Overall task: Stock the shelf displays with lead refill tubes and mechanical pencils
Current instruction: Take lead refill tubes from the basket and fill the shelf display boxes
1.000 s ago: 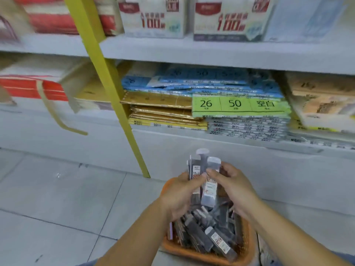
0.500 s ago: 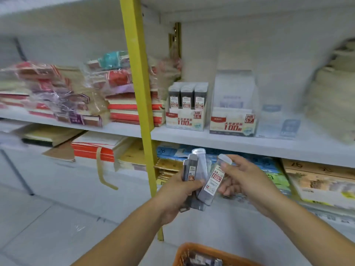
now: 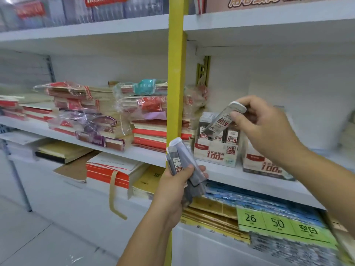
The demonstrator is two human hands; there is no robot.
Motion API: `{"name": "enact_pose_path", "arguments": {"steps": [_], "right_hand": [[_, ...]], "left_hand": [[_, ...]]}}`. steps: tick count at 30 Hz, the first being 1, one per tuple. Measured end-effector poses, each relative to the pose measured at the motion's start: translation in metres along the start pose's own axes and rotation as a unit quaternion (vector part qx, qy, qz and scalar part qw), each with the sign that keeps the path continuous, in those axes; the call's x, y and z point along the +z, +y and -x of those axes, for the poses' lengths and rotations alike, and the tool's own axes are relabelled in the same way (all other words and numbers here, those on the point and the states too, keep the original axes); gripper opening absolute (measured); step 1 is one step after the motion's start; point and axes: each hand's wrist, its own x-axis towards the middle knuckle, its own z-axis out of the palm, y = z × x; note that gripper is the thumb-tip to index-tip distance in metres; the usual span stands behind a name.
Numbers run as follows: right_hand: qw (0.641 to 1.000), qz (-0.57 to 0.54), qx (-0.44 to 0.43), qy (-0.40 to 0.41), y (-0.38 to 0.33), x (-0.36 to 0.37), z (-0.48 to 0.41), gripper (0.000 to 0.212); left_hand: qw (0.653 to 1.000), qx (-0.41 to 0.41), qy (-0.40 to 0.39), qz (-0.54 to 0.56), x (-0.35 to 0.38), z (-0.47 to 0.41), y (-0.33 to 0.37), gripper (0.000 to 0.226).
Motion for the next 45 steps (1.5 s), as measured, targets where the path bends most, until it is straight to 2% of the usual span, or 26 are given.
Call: {"name": "enact_pose_path", "arguments": {"steps": [4, 8, 12, 16, 18, 19, 21, 22, 24, 26, 29, 33, 35, 41, 45], "right_hand": [[0.987, 0.138, -0.016, -0.077, 0.003, 0.027, -0.035, 0.011], [0.98, 0.156, 0.024, -0.125, 0.015, 0.048, -0.053, 0.024], [0.956, 0.274, -0.065, -0.078, 0.027, 0.06, -0.056, 0.02], [0.938, 0.335, -0.072, -0.059, 0.029, 0.059, -0.053, 0.026], [0.946, 0.308, -0.086, -0.042, 0.025, 0.055, -0.045, 0.028], [0.963, 0.253, -0.083, -0.042, 0.02, 0.053, -0.038, 0.027], [0.991, 0.08, -0.022, -0.1, 0.009, 0.053, -0.022, 0.026], [0.989, 0.001, 0.022, -0.146, 0.006, 0.055, -0.014, 0.027], [0.97, -0.085, 0.092, -0.207, 0.004, 0.058, -0.005, 0.031], [0.959, -0.136, 0.132, -0.21, 0.004, 0.055, -0.002, 0.031], [0.945, -0.201, 0.155, -0.205, 0.002, 0.043, 0.0, 0.032], [0.94, -0.23, 0.153, -0.201, 0.003, 0.029, -0.003, 0.031], [0.937, -0.232, 0.162, -0.203, 0.002, 0.025, -0.004, 0.024], [0.962, -0.125, 0.147, -0.192, 0.0, 0.029, 0.0, 0.014], [0.961, -0.103, 0.167, -0.196, 0.002, 0.027, -0.002, 0.015]], "left_hand": [[1.0, 0.005, -0.005, 0.009, -0.009, -0.009, 0.003, 0.021], [1.0, 0.009, -0.007, 0.008, -0.014, -0.016, 0.002, 0.02], [1.0, 0.028, -0.012, 0.004, -0.015, -0.02, 0.003, 0.027], [0.999, 0.033, -0.023, -0.004, -0.014, -0.02, 0.002, 0.029], [0.999, 0.033, -0.03, -0.005, -0.013, -0.018, 0.002, 0.032], [0.999, 0.035, -0.035, -0.01, -0.013, -0.017, 0.001, 0.033], [0.997, 0.043, -0.048, -0.031, -0.012, -0.016, 0.002, 0.032], [0.997, 0.044, -0.056, -0.042, -0.011, -0.015, 0.003, 0.031], [0.995, 0.046, -0.07, -0.055, -0.007, -0.011, 0.003, 0.028], [0.994, 0.047, -0.079, -0.057, -0.002, -0.007, 0.002, 0.029], [0.994, 0.033, -0.088, -0.059, -0.001, -0.002, 0.002, 0.042], [0.995, 0.018, -0.096, -0.031, -0.004, 0.0, 0.001, 0.044], [0.996, 0.015, -0.085, -0.021, -0.005, -0.001, -0.001, 0.04], [0.999, 0.009, -0.039, -0.001, -0.01, -0.005, -0.003, 0.038], [1.0, 0.015, -0.001, 0.018, -0.016, -0.008, 0.0, 0.028]]}}
